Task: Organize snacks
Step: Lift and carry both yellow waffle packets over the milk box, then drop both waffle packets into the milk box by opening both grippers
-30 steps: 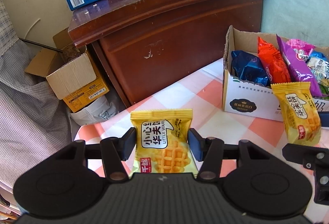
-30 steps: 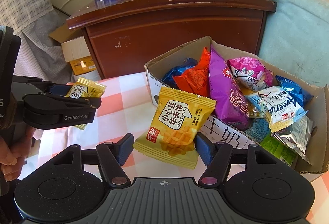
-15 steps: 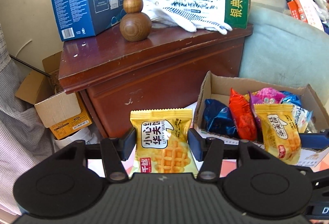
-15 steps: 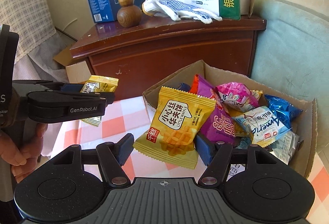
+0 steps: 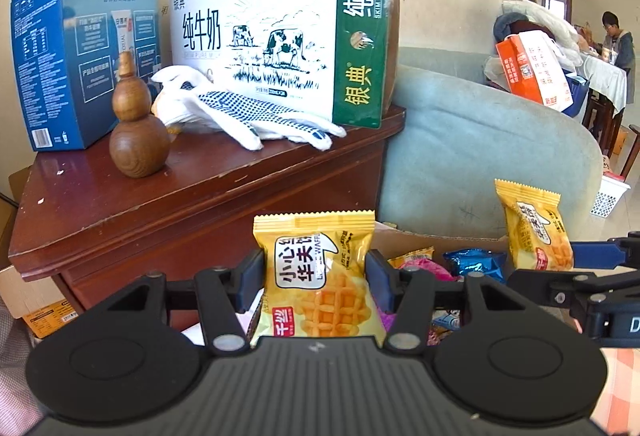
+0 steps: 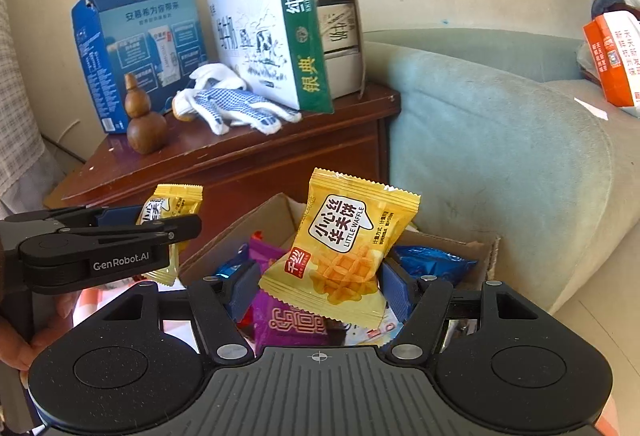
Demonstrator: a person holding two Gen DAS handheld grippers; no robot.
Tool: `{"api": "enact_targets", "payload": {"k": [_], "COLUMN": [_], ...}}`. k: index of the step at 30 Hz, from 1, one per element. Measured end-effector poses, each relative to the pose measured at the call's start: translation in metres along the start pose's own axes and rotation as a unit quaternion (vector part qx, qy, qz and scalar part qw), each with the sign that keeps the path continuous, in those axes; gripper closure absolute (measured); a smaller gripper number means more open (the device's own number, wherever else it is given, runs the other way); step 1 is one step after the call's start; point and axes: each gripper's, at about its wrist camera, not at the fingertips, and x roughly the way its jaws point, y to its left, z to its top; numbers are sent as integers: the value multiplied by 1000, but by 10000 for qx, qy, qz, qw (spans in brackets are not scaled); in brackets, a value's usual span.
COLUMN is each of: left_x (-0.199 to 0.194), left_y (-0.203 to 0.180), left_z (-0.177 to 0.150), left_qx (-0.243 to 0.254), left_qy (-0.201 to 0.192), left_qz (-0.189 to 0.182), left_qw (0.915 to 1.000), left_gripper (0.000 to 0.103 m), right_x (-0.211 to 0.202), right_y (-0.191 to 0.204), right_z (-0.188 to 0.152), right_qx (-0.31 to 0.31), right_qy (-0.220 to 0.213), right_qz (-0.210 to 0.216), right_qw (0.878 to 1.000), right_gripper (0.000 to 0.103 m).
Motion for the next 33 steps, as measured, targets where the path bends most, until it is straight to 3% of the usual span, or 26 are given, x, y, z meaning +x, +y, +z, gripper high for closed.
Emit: {"api": "enact_targets", "payload": {"k": [12, 15, 17, 19, 24, 33], "left_x": [51, 63, 64, 61, 52, 33], "left_y": [-26, -30, -32, -33, -29, -33], "left_z": [11, 8, 7, 7, 10, -8], "left_qx": [-12, -13, -29, 29, 181, 616], "left_qy": [215, 314, 351, 346, 442, 905], "left_qz": [-170, -96, 11, 81, 321, 721], "left_qw": [9996, 9995, 9994, 9994, 9983, 9914], "left_gripper": [49, 41, 22, 17, 12, 8], "right_x": [23, 33, 39, 39, 28, 24], "right_y": [-30, -32, -33, -34, -35, -31], "right_z": [1, -4, -7, -8, -8, -13], "right_qx": [573, 736, 765, 820, 755, 510], "right_qy": [165, 289, 428, 448, 333, 497], "right_qz": [-244, -240, -341, -356, -404, -577], "right_qw": [9979, 9966, 9956, 9950, 9958, 9958], "right_gripper": [38, 35, 32, 29, 24, 18]}}
